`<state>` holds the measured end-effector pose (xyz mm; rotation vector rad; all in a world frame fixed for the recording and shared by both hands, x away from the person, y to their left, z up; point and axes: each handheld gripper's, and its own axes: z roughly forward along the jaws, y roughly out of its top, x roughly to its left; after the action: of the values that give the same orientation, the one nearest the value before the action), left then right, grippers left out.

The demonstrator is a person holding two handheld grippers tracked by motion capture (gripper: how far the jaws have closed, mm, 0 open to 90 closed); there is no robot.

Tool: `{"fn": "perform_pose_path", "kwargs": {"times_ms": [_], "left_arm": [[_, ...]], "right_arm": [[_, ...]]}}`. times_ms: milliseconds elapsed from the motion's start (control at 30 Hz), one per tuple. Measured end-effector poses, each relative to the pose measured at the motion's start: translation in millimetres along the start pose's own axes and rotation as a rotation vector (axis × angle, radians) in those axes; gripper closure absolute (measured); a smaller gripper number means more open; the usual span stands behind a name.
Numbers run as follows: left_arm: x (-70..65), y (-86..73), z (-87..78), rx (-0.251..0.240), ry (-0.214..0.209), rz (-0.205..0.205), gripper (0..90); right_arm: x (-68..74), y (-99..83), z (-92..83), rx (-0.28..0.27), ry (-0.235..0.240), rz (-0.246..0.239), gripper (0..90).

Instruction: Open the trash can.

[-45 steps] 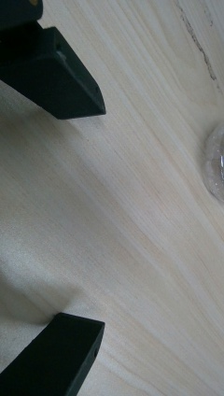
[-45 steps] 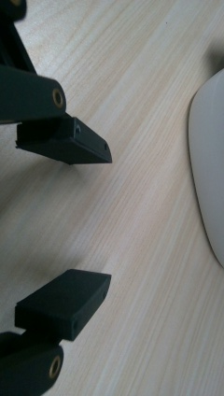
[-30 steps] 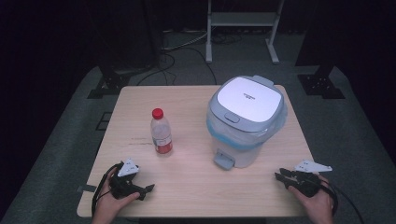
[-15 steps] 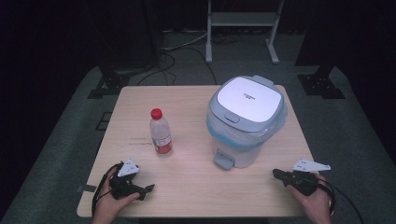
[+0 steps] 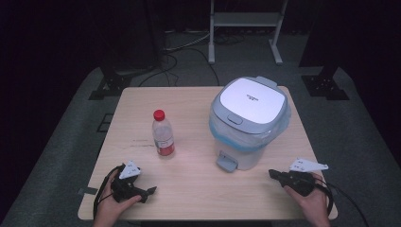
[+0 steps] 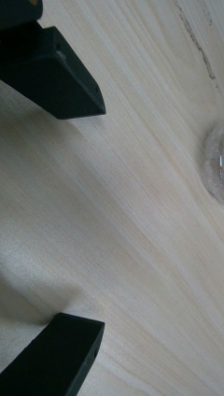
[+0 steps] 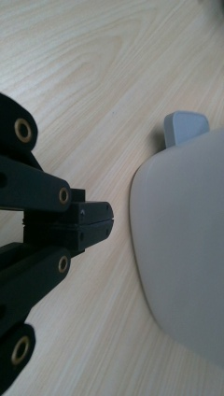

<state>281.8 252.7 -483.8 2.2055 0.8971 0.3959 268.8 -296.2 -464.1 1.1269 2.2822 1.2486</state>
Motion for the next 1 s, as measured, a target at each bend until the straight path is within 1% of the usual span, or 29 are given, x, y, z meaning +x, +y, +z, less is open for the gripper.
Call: {"fn": "perform_pose_path", "kwargs": {"times_ms": [300, 567, 667, 767, 1000], "left_arm": [[0.1, 0.0, 0.0, 0.0, 0.0, 0.001, 0.0], [0.2, 0.0, 0.0, 0.0, 0.002, 0.0, 0.0], [0.2, 0.0, 0.0, 0.0, 0.002, -0.001, 0.0], [0.2, 0.0, -0.1, 0.001, 0.002, 0.0, 0.0], [0.2, 0.0, -0.1, 0.0, 0.002, 0.0, 0.0]], "right_arm": [[10.3, 10.8, 10.0, -0.006, 0.034, -0.022, 89.5], [16.8, 17.4, 16.0, -0.012, 0.051, -0.032, 89.5], [20.3, 21.1, 18.8, -0.021, 0.063, -0.033, 89.5], [25.1, 25.5, 23.3, -0.024, 0.072, -0.048, 89.5], [31.8, 31.4, 31.3, -0.032, 0.086, -0.059, 89.4]]}}
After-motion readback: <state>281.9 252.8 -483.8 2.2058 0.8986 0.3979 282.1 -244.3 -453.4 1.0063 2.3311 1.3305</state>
